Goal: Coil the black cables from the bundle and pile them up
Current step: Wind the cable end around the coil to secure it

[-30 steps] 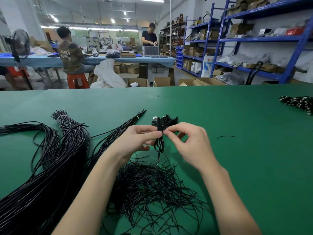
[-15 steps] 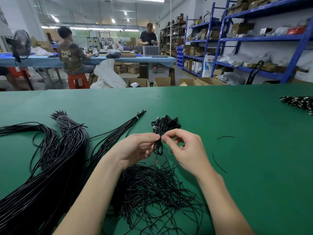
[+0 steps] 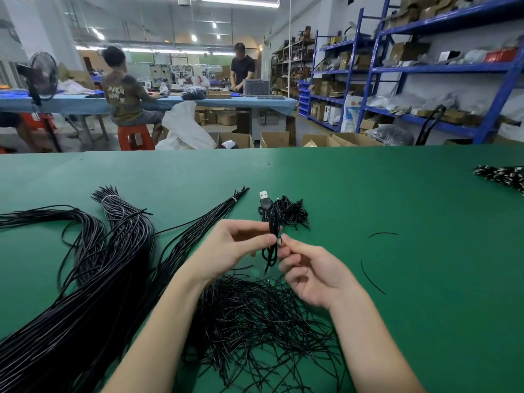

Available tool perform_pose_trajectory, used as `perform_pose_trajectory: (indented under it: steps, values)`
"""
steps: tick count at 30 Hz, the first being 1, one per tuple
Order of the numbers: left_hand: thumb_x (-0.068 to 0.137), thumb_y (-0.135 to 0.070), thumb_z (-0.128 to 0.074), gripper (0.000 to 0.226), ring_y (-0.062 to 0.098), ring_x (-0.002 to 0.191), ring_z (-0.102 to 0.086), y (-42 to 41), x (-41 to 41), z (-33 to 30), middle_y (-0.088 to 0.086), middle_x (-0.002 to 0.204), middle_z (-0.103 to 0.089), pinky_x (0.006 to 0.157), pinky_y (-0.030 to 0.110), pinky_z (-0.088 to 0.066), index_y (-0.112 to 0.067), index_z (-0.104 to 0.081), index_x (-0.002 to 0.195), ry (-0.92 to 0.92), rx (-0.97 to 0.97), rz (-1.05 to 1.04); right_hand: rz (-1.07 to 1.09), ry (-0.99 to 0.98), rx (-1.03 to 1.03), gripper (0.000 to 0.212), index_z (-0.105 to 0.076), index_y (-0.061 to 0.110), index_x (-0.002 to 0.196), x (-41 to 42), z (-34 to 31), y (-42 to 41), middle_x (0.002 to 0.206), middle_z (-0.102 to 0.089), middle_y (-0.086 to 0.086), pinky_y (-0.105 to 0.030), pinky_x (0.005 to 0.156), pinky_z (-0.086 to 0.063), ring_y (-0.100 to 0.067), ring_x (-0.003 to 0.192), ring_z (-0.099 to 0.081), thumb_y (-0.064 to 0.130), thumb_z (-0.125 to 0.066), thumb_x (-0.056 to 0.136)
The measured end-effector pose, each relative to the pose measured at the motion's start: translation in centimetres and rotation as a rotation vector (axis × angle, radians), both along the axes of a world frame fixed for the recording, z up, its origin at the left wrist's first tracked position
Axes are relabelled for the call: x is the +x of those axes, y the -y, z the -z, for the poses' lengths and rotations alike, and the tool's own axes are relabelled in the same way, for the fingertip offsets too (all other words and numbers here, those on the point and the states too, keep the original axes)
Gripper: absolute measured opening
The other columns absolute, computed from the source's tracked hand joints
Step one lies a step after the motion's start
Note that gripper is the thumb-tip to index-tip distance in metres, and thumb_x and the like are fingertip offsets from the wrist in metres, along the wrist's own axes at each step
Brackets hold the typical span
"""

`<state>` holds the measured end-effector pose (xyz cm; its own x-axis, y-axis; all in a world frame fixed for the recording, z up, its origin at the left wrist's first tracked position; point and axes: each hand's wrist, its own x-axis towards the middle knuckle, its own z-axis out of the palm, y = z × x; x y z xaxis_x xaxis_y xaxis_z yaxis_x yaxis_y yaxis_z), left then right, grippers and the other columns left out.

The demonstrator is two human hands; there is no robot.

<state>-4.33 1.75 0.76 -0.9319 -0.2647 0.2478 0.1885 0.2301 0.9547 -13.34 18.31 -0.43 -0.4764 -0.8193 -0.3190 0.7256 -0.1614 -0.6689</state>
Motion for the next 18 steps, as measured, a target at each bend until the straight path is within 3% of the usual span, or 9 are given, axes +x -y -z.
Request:
perform_pose_trajectory:
  steps: [2, 4, 7, 9, 12, 15, 17, 18]
  values:
    - [0.077, -0.025, -0.08, 0.032, 0.005, 0.079, -0.065, 0.3, -0.1, 0.2, 0.003, 0.097, -0.078, 0.064, 0.017, -0.049, -0.012, -0.078, 0.106, 0.051, 0.06, -0.041, 0.024, -0.148, 0.066, 0.01, -0.078, 0.013, 0.075, 0.2, 0.1, 0.3, 0.071, -0.064, 0.003, -0.011, 0.038, -0.035, -0.001, 0.049, -0.051, 0.02, -0.078, 0.082]
    - [0.079, -0.02, -0.082, 0.022, 0.008, 0.072, -0.063, 0.3, -0.3, 0.7, 0.0, 0.086, -0.076, 0.062, 0.019, -0.049, -0.013, -0.078, 0.1, 0.129, 0.15, -0.1, 0.116, -0.57, 0.279, 0.008, -0.078, 0.019, 0.086, -0.1, -0.1, 0.4, 0.078, -0.072, 0.007, -0.014, 0.045, -0.04, -0.003, 0.054, -0.056, 0.025, -0.075, 0.09]
    - [0.079, -0.021, -0.083, 0.016, 0.011, 0.065, -0.062, 0.1, -0.6, 1.4, -0.002, 0.074, -0.069, 0.065, 0.025, -0.049, -0.014, -0.078, 0.093, 0.211, 0.266, -0.175, 0.304, -1.196, 0.558, 0.003, -0.077, 0.035, 0.088, -0.3, -0.1, 0.4, 0.085, -0.075, 0.021, -0.017, 0.056, -0.045, 0.0, 0.054, -0.055, 0.037, -0.077, 0.087]
    - [0.08, -0.021, -0.083, 0.017, 0.012, 0.064, -0.061, 0.0, -0.8, 1.6, -0.002, 0.071, -0.067, 0.064, 0.025, -0.049, -0.013, -0.078, 0.094, 0.236, 0.285, -0.183, 0.401, -1.445, 0.609, 0.008, -0.075, 0.04, 0.085, 0.2, 0.1, 0.4, 0.082, -0.069, 0.032, -0.021, 0.054, -0.047, -0.001, 0.05, -0.051, 0.047, -0.078, 0.082]
    - [0.079, -0.021, -0.083, 0.012, 0.011, 0.062, -0.061, 0.1, -0.8, 1.6, 0.0, 0.077, -0.071, 0.06, 0.022, -0.048, -0.013, -0.079, 0.088, 0.237, 0.326, -0.169, 0.524, -1.577, 0.641, 0.014, -0.076, 0.042, 0.083, 0.4, 0.4, 0.5, 0.07, -0.059, 0.044, -0.019, 0.052, -0.039, 0.003, 0.059, -0.056, 0.056, -0.076, 0.081]
    - [0.08, -0.02, -0.083, 0.016, 0.01, 0.061, -0.06, 0.2, -0.8, 1.7, 0.0, 0.078, -0.07, 0.057, 0.021, -0.047, -0.012, -0.078, 0.093, 0.231, 0.297, -0.156, 0.564, -1.552, 0.624, 0.017, -0.077, 0.038, 0.079, 0.4, 0.9, 0.7, 0.064, -0.058, 0.04, -0.019, 0.05, -0.037, 0.002, 0.057, -0.055, 0.053, -0.073, 0.085]
    - [0.08, -0.019, -0.083, 0.019, 0.007, 0.065, -0.063, 0.1, -0.8, 1.7, -0.002, 0.08, -0.073, 0.057, 0.02, -0.049, -0.013, -0.078, 0.098, 0.197, 0.229, -0.141, 0.567, -1.405, 0.63, 0.019, -0.077, 0.034, 0.071, 0.4, 1.4, 1.0, 0.06, -0.064, 0.029, -0.019, 0.052, -0.039, 0.0, 0.053, -0.055, 0.045, -0.075, 0.086]
    - [0.081, -0.018, -0.082, 0.018, 0.007, 0.069, -0.064, 0.1, -0.8, 1.7, -0.003, 0.083, -0.075, 0.059, 0.02, -0.051, -0.015, -0.078, 0.099, 0.164, 0.178, -0.132, 0.549, -1.188, 0.593, 0.018, -0.079, 0.029, 0.07, 0.2, 1.4, 1.2, 0.062, -0.069, 0.022, -0.019, 0.053, -0.041, -0.001, 0.054, -0.056, 0.038, -0.077, 0.086]
